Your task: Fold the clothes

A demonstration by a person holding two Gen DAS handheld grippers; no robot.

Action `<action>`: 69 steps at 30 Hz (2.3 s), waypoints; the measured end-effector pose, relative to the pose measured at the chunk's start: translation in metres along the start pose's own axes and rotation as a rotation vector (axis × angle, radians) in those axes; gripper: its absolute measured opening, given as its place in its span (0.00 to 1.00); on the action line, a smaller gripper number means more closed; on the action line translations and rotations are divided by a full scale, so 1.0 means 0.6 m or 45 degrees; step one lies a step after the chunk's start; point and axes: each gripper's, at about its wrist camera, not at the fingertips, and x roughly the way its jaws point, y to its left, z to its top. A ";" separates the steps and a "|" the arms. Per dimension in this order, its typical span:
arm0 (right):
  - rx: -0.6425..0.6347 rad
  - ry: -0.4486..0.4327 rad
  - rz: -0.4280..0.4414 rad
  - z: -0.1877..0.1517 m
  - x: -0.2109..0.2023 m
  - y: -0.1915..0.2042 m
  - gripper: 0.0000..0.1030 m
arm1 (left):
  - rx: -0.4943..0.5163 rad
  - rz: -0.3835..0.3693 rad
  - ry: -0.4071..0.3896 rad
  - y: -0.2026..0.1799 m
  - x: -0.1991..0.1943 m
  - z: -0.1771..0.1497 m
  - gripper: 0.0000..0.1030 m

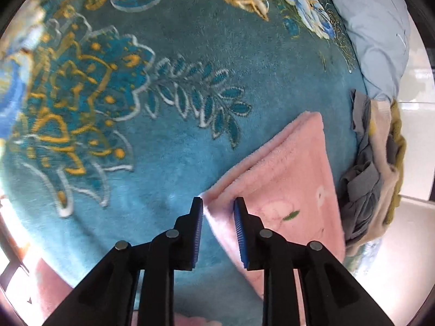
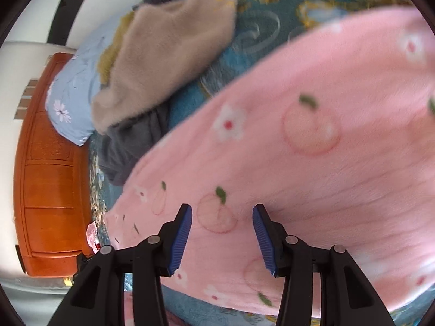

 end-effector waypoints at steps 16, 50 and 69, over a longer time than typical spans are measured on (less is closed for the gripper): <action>0.248 -0.274 -0.173 0.091 -0.238 -0.274 0.54 | 0.819 0.137 0.051 -0.326 0.135 -0.305 0.25; -0.029 -0.036 -0.184 -0.016 -0.103 -0.101 0.55 | -0.046 -0.050 -0.410 -0.114 -0.023 -0.146 0.33; -0.127 0.117 -0.155 -0.044 -0.008 0.026 0.55 | -0.317 -0.167 -0.024 -0.064 0.022 -0.239 0.67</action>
